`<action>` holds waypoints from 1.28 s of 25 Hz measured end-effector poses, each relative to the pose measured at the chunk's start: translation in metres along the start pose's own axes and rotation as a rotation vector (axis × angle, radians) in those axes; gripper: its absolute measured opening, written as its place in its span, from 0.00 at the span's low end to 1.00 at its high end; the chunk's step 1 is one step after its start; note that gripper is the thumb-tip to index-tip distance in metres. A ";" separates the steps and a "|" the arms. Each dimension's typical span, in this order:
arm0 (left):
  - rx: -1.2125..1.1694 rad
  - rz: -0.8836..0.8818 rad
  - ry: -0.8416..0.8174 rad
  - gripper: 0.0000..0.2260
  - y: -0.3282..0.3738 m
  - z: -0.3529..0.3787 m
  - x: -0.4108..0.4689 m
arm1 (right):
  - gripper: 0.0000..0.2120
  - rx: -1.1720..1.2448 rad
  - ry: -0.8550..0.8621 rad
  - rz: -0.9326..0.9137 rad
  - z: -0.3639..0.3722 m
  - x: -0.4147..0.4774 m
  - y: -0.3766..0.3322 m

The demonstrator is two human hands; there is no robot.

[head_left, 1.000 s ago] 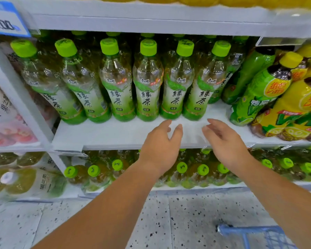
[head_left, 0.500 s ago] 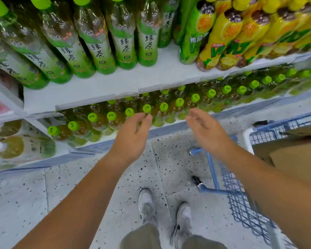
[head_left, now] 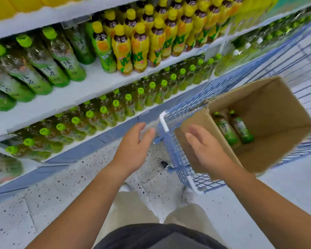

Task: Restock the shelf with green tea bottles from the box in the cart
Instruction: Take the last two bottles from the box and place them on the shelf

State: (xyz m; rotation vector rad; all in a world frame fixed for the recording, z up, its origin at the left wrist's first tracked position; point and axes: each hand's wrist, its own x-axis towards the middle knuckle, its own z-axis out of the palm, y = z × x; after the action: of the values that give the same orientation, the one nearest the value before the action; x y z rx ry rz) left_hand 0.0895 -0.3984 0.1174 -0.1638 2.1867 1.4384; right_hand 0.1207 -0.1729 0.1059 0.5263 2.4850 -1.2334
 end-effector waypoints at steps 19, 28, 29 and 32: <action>-0.055 -0.097 -0.119 0.29 0.132 0.286 0.024 | 0.22 -0.056 -0.035 0.159 -0.253 0.030 0.150; 0.059 -0.306 -0.252 0.32 0.085 0.390 0.134 | 0.25 -0.369 -0.196 0.330 -0.292 0.113 0.251; 0.067 -0.348 -0.252 0.32 0.076 0.405 0.146 | 0.26 -0.402 -0.220 0.333 -0.294 0.129 0.262; 0.088 -0.432 -0.268 0.31 0.046 0.452 0.182 | 0.26 -0.481 -0.286 0.330 -0.292 0.179 0.303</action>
State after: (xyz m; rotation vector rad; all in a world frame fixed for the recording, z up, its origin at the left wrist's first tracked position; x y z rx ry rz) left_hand 0.0739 0.0533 -0.0701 -0.3653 1.8505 1.0546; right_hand 0.0666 0.2654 -0.0123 0.5538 2.2241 -0.5186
